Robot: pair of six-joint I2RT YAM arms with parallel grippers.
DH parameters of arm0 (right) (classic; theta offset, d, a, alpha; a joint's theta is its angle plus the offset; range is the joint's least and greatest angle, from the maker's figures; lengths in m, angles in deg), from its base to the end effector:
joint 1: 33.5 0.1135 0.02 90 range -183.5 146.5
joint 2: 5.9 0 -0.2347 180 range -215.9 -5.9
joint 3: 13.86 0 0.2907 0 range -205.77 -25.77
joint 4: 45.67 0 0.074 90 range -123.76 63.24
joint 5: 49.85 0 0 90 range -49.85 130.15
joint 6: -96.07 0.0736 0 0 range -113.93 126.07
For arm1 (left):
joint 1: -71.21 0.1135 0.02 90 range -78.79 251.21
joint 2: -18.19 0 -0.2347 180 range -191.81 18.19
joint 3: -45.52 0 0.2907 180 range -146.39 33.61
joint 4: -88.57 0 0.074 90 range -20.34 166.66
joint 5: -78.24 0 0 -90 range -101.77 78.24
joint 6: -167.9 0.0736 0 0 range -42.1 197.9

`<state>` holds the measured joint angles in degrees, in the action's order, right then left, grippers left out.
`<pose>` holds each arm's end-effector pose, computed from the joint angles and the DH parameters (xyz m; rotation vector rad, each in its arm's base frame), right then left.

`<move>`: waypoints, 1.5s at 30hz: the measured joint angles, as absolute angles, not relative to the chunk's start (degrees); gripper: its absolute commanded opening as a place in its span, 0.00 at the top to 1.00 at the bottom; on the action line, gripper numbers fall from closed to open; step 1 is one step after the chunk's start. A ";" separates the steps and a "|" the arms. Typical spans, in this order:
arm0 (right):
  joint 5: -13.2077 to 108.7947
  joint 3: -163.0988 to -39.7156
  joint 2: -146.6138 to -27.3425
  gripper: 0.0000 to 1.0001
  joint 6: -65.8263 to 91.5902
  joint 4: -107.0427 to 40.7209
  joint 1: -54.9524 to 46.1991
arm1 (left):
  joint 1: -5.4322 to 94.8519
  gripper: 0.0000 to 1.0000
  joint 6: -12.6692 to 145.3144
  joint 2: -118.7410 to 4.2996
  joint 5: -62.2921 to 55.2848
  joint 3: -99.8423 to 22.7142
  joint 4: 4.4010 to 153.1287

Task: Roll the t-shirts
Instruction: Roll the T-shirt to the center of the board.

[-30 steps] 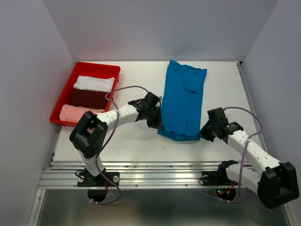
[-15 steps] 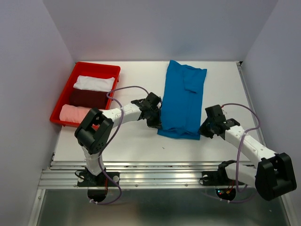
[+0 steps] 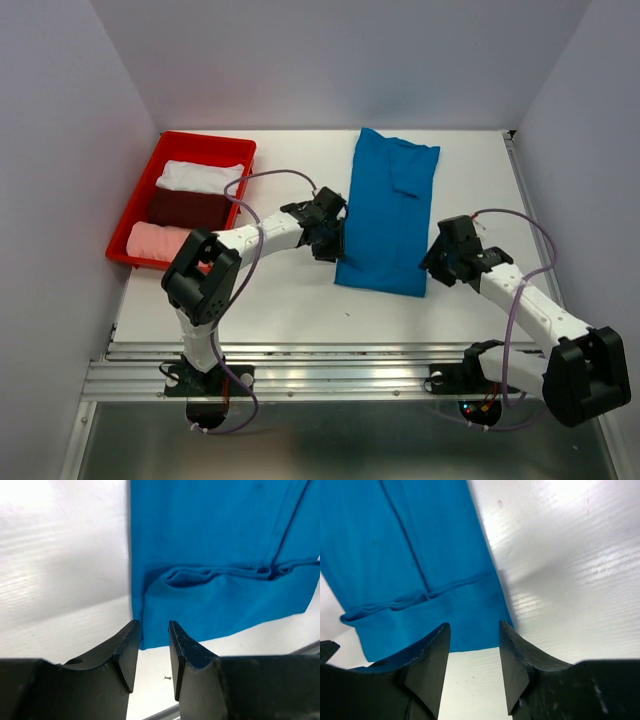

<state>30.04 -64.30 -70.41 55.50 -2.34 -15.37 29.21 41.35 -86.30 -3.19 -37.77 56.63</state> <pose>0.2700 0.0748 0.1313 0.7556 2.4513 0.2284 0.3180 -0.3011 0.1182 0.1918 2.6396 -0.7116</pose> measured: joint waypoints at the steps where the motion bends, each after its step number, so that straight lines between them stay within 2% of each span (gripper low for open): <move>1: 29.76 -64.71 -69.86 0.51 55.10 -2.16 -15.37 | 29.28 0.59 41.54 -86.21 -4.61 -38.88 55.78; 5: 29.74 -68.03 -68.42 0.62 52.92 -1.72 -15.37 | 29.32 0.63 42.29 -84.20 -9.90 -40.52 54.44; 6: 30.09 -68.38 -68.42 0.71 52.50 -1.88 -15.37 | 29.34 0.67 42.53 -83.50 -10.57 -40.52 54.09; 10: 32.19 -68.23 -68.90 0.87 51.08 -2.23 -15.37 | 28.64 0.75 43.25 -81.52 -10.11 -40.46 54.55; 13: 34.48 -68.23 -71.37 0.94 49.64 -2.66 -15.37 | 27.33 0.76 43.53 -81.45 -7.80 -40.41 55.62; 20: 43.09 -68.78 -80.40 0.95 46.91 -6.16 -13.47 | 24.71 0.76 43.79 -83.96 -1.20 -41.03 59.23; 25: 47.62 -71.07 -85.73 0.95 46.32 -9.81 -11.81 | 26.72 0.77 43.88 -90.15 1.14 -41.53 60.85; 36: 49.39 -72.97 -96.51 0.96 45.60 -15.49 -11.29 | 30.94 0.80 46.18 -93.60 -0.10 -41.83 58.79; 45: 44.88 -75.38 -92.86 0.94 43.32 -13.11 -10.94 | 32.05 0.80 47.27 -89.43 -1.20 -41.83 58.18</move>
<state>44.88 -75.38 -92.86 43.32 -13.11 -10.94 32.05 47.27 -89.43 -1.20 -41.83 58.18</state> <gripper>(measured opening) 0.055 0.203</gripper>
